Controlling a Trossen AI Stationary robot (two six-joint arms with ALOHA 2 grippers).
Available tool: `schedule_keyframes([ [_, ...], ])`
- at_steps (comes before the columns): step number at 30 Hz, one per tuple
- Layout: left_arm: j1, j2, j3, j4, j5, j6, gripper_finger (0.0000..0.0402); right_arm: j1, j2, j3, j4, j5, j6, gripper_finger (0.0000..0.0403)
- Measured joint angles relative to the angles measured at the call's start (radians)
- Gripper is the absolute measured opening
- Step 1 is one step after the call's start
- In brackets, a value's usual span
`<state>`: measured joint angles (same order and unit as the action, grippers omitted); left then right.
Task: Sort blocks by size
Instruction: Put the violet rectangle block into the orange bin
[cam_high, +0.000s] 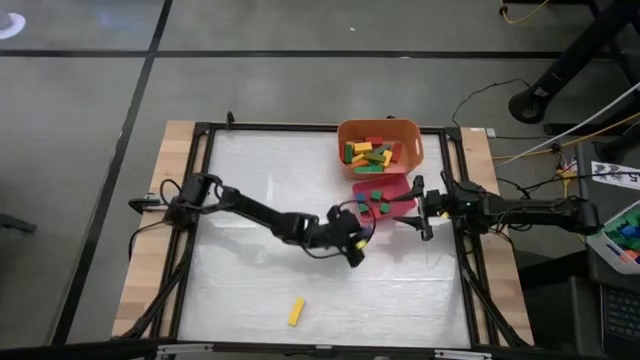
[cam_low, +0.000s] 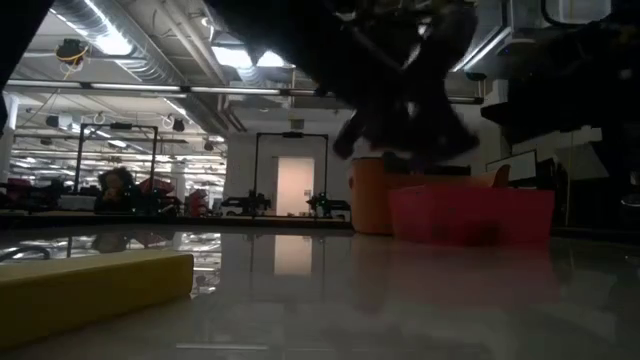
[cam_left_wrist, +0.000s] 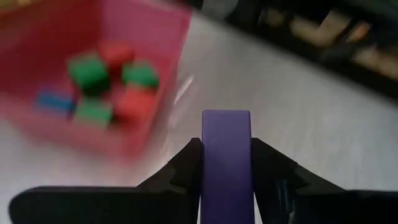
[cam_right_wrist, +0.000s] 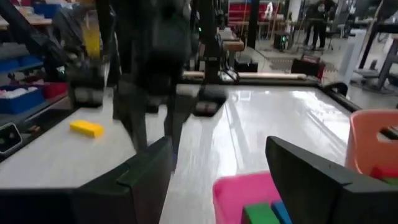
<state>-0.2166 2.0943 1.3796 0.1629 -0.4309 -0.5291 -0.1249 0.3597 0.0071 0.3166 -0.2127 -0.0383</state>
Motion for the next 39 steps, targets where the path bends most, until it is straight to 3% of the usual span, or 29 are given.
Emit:
schedule_keyframes([
  [8,0.093,-0.053,0.009,0.184,0.006,0.221,0.009,0.0,-0.026,0.0,-0.012,0.072,-0.001,0.0257],
  [13,0.157,-0.054,0.03,0.206,0.006,0.282,0.0097,0.0,-0.026,0.0,-0.032,0.064,-0.001,0.0257],
  [22,0.3,-0.054,0.032,0.301,0.005,0.276,0.0104,0.0,-0.025,0.0,-0.073,0.064,0.0,0.0257],
  [30,0.42,-0.054,0.032,0.288,0.009,0.271,0.011,0.0,-0.025,0.0,-0.145,0.063,0.008,0.0257],
  [39,0.506,-0.054,0.032,0.253,0.146,0.178,0.0111,0.0,-0.024,0.0,-0.144,0.063,0.01,0.0257],
])
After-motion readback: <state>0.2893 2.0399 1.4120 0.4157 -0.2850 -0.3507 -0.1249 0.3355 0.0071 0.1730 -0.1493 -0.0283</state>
